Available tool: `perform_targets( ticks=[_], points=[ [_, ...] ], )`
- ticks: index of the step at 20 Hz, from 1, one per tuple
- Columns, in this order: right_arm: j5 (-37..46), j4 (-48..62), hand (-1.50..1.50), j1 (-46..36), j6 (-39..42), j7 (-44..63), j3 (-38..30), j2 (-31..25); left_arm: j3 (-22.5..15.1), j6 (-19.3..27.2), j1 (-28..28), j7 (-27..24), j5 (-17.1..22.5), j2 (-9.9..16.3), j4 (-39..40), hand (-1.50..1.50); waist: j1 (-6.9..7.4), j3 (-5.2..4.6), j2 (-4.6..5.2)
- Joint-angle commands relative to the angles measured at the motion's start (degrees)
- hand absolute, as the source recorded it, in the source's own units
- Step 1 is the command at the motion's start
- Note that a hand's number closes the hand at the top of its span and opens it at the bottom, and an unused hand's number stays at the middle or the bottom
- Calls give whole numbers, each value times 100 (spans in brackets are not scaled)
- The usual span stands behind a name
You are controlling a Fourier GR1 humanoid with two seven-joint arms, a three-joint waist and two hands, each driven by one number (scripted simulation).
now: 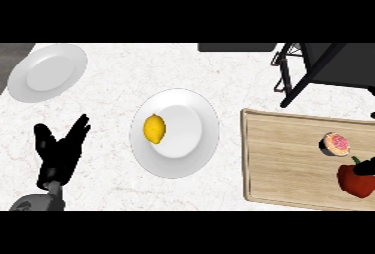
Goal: Pick the cupcake from the tray and place it in the tiered shelf
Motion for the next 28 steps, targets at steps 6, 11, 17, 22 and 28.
perform_targets(
  ticks=[6,11,17,22,28],
  points=[
    [1111,-274,-150,129,-212,458,226,624,205,-269,42,106,93,-40,157,0,-39,-44,30],
    [1487,297,-150,-152,17,206,263,953,39,-149,160,-51,-175,-324,125,0,-14,-43,35],
    [1984,-18,-150,419,-130,312,361,1297,40,-198,539,91,-214,-320,-371,0,-33,-42,22],
    [2602,587,-150,-74,-272,204,499,1603,192,-332,138,-39,-194,-372,183,0,-15,-43,39],
    [2893,1142,-150,-144,-168,-471,125,1590,374,-324,-71,159,-227,-336,136,0,-36,-42,35]
  ],
)
